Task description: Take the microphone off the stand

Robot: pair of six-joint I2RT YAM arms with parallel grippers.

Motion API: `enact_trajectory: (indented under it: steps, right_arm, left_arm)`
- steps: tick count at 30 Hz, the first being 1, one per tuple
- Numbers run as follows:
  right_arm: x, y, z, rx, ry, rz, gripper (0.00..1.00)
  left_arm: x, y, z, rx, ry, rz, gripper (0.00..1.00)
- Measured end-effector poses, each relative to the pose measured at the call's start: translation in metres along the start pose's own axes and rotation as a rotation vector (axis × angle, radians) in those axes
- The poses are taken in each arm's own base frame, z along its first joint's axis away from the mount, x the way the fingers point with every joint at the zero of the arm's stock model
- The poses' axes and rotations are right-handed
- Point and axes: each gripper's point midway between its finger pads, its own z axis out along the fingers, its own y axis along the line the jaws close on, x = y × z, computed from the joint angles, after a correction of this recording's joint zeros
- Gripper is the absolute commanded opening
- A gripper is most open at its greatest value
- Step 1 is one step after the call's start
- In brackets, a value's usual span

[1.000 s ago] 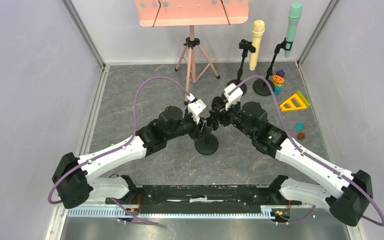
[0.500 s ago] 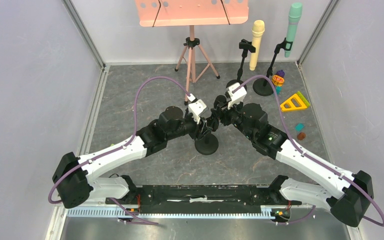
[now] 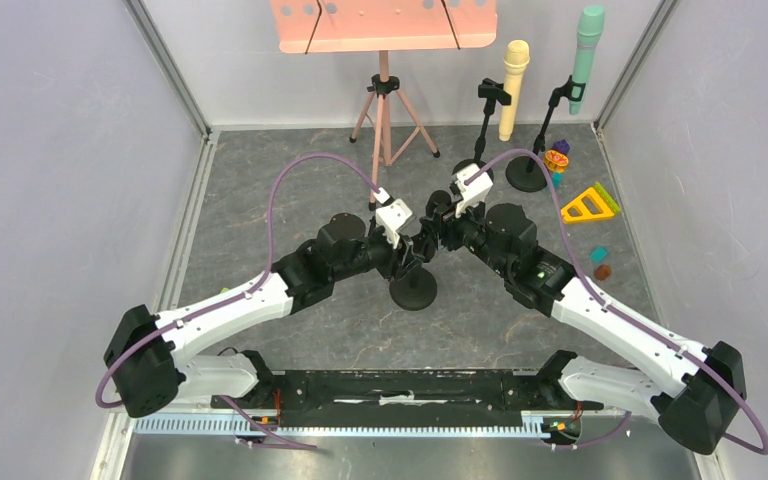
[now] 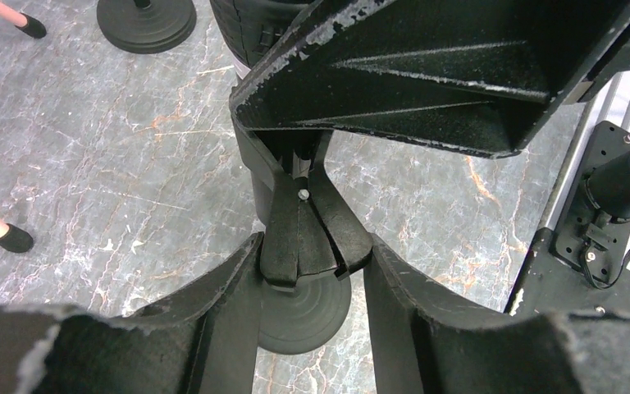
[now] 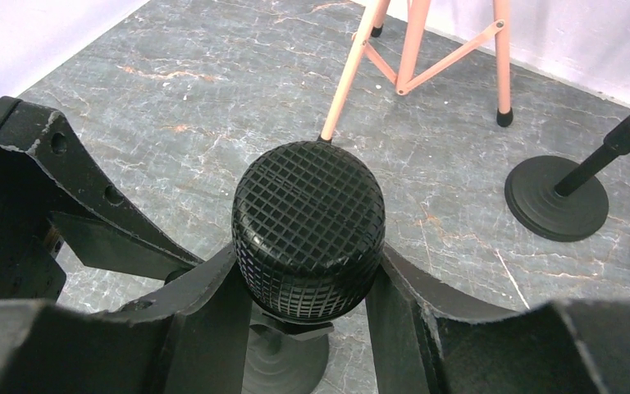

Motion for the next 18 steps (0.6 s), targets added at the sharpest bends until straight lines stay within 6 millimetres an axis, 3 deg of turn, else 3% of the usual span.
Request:
enact_trajectory:
  steps: [2, 4, 9, 11, 18]
  right_arm:
    - [0.000, 0.001, 0.001, -0.011, -0.001, 0.002, 0.17]
    - [0.000, 0.001, 0.001, -0.017, -0.001, 0.002, 0.17]
    - [0.000, 0.002, 0.001, -0.025, 0.000, 0.002, 0.17]
    - [0.000, 0.002, 0.001, -0.025, 0.000, 0.002, 0.17]
    - [-0.001, -0.003, 0.002, -0.012, -0.002, 0.003, 0.17]
  left_arm:
    - [0.000, 0.000, 0.000, -0.002, 0.000, 0.000, 0.44]
    - [0.000, 0.000, 0.000, -0.005, 0.000, 0.000, 0.53]
    - [0.000, 0.001, -0.001, -0.018, 0.000, 0.002, 0.52]
    - [0.000, 0.001, -0.001, -0.020, 0.000, 0.002, 0.57]
    - [0.013, 0.004, -0.002, -0.032, 0.048, -0.003, 0.55]
